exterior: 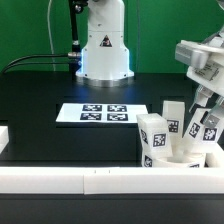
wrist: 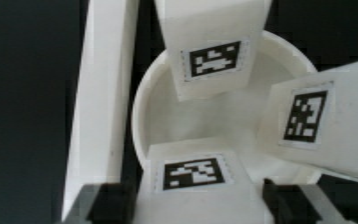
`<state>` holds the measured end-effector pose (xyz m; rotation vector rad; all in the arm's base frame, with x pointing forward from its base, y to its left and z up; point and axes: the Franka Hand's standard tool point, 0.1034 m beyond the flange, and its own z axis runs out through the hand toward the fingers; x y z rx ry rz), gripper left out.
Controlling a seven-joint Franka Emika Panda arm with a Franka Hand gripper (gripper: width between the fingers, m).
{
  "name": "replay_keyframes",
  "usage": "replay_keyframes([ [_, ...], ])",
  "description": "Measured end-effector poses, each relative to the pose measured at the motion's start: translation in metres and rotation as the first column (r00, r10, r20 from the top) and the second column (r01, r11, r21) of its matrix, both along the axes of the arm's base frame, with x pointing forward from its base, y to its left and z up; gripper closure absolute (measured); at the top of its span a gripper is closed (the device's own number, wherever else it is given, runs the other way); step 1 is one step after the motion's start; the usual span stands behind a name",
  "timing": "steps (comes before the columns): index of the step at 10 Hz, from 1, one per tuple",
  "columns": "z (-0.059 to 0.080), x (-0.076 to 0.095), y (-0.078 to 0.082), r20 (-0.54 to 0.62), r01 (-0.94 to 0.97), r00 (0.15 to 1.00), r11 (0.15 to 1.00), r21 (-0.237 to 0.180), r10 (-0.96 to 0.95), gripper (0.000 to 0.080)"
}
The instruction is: Assemble stool
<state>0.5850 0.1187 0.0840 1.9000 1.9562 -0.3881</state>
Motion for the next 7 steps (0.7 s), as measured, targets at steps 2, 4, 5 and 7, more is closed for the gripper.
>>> replay_keyframes([
  [2,0.000,-0.002,-0.005,0.070,0.188,0.980,0.982,0.017,-0.189,0.0461],
  [4,-0.001,-0.004,-0.018,0.148,0.456,0.879,0.890,0.010,-0.453,0.0461],
  [5,0.001,-0.006,-0.019,0.184,0.570,0.809,0.822,-0.013,-0.558,0.0461],
  [7,0.003,-0.003,-0.020,0.275,0.761,0.634,0.646,-0.056,-0.723,0.0461],
])
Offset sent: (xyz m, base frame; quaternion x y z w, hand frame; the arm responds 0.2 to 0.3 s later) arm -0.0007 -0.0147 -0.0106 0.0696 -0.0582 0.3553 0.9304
